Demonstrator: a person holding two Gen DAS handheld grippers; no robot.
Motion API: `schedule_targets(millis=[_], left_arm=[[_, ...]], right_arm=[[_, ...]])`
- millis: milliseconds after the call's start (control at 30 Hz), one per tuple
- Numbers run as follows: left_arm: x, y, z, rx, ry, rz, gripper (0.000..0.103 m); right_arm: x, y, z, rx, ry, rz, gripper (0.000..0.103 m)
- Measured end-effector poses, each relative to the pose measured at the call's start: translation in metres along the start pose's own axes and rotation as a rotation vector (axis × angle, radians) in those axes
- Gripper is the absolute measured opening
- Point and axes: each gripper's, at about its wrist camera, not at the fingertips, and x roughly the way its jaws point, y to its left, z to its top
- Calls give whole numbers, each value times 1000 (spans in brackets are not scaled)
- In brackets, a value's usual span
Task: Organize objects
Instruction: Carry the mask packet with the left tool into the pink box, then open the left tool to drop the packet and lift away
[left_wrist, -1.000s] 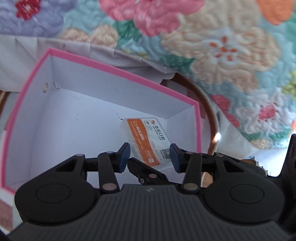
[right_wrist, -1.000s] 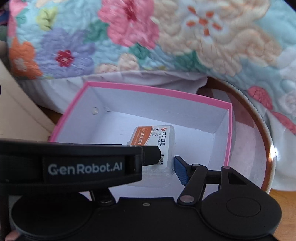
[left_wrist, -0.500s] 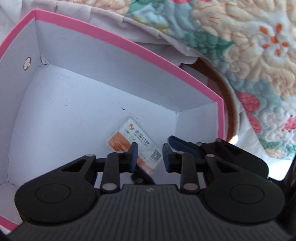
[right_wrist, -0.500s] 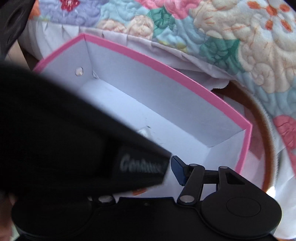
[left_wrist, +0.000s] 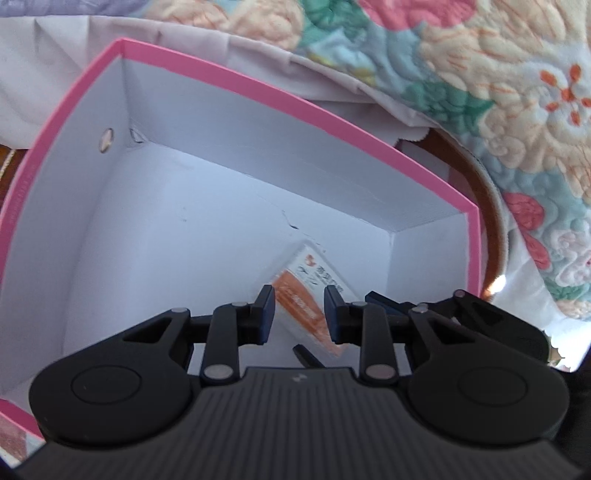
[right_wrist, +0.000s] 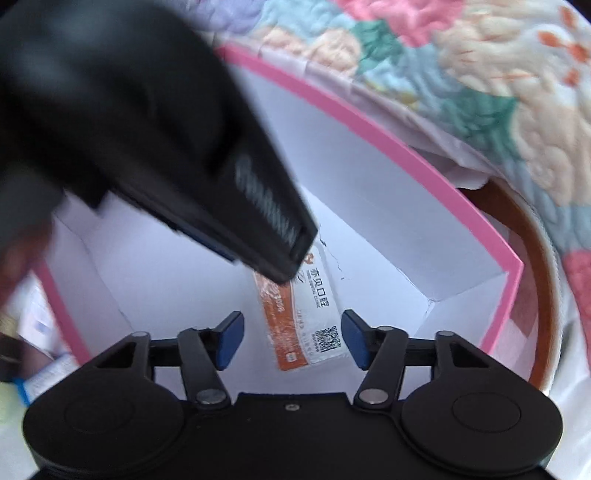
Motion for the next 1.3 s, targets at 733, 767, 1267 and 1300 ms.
schedule_targets(millis=[733, 767, 1267, 1300], left_arm=[[-74, 7, -15, 128, 12, 95, 42], [-82, 6, -17, 142, 16, 97, 43], [-208, -2, -96, 291, -7, 185, 72], [-216, -1, -101, 291, -13, 190, 73]], right_arm=[[-82, -5, -22, 314, -165, 26, 65], [-86, 4, -20, 329, -170, 39, 65], [-220, 49, -57, 366, -216, 173, 73], [-227, 53, -60, 356, -218, 177, 74]])
